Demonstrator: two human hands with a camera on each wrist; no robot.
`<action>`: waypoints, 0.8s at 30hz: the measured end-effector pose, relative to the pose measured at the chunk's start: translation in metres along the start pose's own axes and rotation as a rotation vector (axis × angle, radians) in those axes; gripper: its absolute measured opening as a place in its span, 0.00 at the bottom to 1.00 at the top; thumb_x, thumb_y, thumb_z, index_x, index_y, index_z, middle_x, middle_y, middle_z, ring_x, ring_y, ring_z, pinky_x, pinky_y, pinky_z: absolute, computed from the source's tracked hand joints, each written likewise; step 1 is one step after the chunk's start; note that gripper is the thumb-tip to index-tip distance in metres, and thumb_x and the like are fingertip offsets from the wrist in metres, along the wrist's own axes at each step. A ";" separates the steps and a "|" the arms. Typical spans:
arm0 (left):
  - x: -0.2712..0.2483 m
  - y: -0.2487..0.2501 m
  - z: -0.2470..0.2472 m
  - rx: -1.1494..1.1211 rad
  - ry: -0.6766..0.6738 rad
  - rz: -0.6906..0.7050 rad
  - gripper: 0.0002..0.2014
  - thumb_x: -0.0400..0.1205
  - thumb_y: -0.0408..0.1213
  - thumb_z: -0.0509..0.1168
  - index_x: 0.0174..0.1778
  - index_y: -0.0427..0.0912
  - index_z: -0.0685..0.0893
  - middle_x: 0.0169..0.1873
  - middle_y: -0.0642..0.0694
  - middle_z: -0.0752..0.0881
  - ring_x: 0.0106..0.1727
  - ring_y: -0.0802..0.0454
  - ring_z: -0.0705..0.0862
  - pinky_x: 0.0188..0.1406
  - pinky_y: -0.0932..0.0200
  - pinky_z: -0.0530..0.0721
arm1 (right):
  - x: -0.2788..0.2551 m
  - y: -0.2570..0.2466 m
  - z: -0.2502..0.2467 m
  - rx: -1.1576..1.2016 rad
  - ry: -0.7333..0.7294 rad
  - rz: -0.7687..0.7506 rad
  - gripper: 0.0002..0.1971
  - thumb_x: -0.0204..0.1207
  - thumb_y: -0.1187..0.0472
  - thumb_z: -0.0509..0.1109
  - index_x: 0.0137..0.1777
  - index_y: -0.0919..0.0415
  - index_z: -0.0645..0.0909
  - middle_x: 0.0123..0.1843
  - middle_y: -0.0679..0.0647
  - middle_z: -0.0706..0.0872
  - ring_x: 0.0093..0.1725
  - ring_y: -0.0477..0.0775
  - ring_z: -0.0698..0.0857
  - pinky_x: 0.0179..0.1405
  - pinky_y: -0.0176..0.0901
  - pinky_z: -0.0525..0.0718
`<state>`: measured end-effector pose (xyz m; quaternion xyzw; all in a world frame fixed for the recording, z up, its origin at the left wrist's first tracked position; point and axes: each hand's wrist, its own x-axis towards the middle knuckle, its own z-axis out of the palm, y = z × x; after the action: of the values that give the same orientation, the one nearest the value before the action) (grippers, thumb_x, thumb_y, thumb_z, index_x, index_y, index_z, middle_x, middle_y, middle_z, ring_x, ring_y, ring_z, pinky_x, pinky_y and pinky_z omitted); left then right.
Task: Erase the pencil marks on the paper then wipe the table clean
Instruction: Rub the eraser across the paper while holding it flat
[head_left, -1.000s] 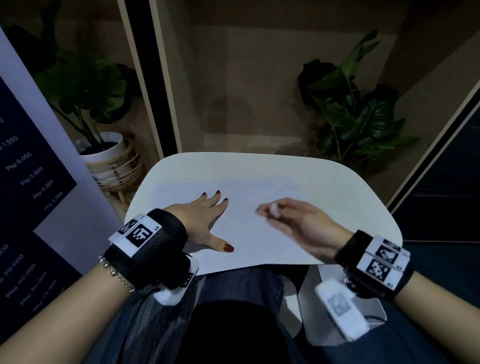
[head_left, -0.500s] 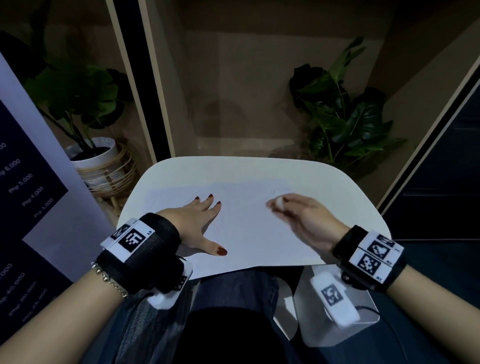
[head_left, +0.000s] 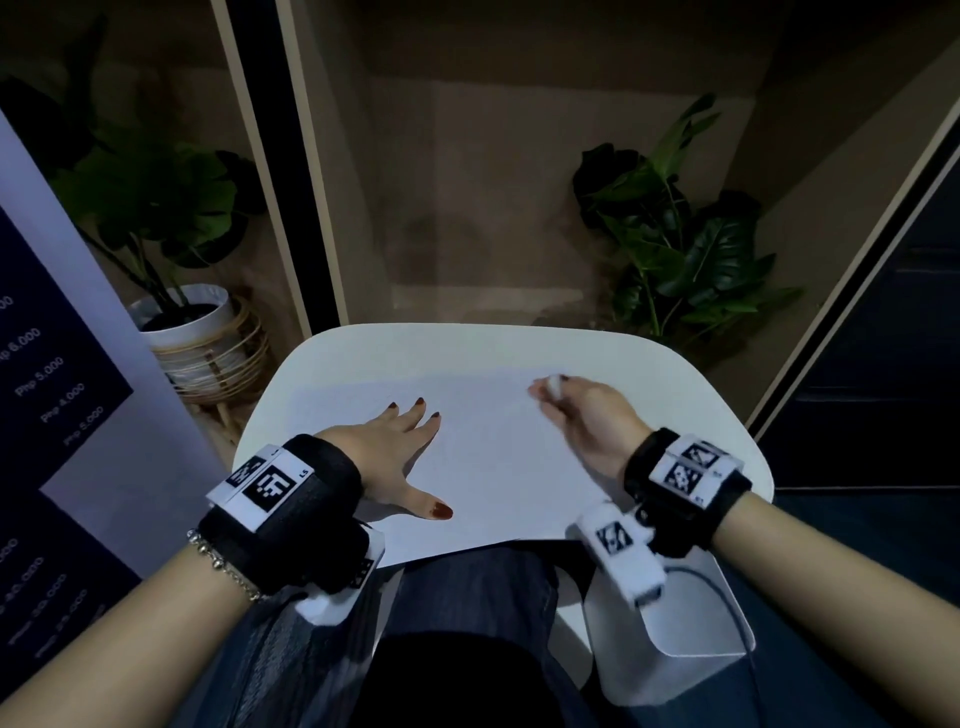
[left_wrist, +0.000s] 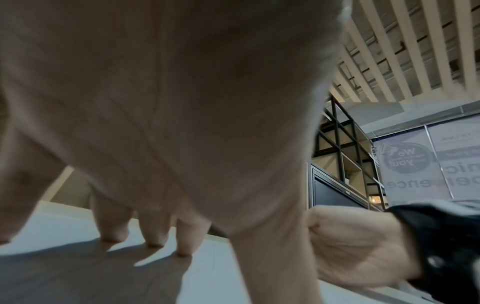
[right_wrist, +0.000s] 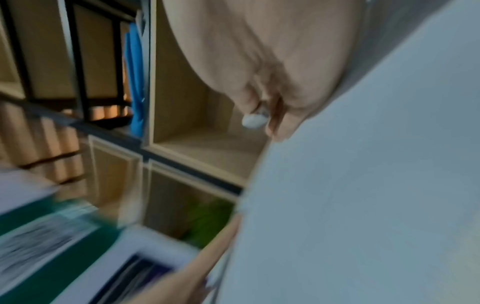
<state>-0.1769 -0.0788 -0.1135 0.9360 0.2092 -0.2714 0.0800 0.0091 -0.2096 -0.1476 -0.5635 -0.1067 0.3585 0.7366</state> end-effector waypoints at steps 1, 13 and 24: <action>0.000 0.001 -0.001 0.001 -0.002 -0.002 0.55 0.77 0.67 0.64 0.85 0.50 0.32 0.84 0.51 0.31 0.86 0.48 0.34 0.85 0.43 0.50 | 0.008 -0.007 -0.005 0.021 0.092 -0.011 0.17 0.86 0.73 0.56 0.35 0.64 0.75 0.43 0.55 0.80 0.48 0.52 0.82 0.40 0.30 0.82; -0.002 0.004 -0.002 0.023 0.003 -0.016 0.55 0.77 0.67 0.64 0.86 0.49 0.33 0.85 0.51 0.32 0.86 0.47 0.36 0.84 0.43 0.52 | -0.006 -0.002 0.010 -0.045 -0.237 0.189 0.16 0.88 0.68 0.57 0.37 0.64 0.77 0.59 0.60 0.85 0.65 0.54 0.84 0.73 0.46 0.78; -0.002 0.003 -0.001 0.011 0.010 -0.010 0.54 0.78 0.67 0.64 0.86 0.50 0.33 0.85 0.51 0.32 0.86 0.47 0.36 0.83 0.43 0.52 | 0.017 -0.007 0.034 0.048 -0.260 0.253 0.14 0.89 0.62 0.58 0.43 0.61 0.79 0.50 0.55 0.85 0.55 0.52 0.84 0.72 0.43 0.75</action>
<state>-0.1768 -0.0815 -0.1115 0.9368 0.2127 -0.2682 0.0725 0.0051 -0.1740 -0.1335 -0.5038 -0.1207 0.5204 0.6788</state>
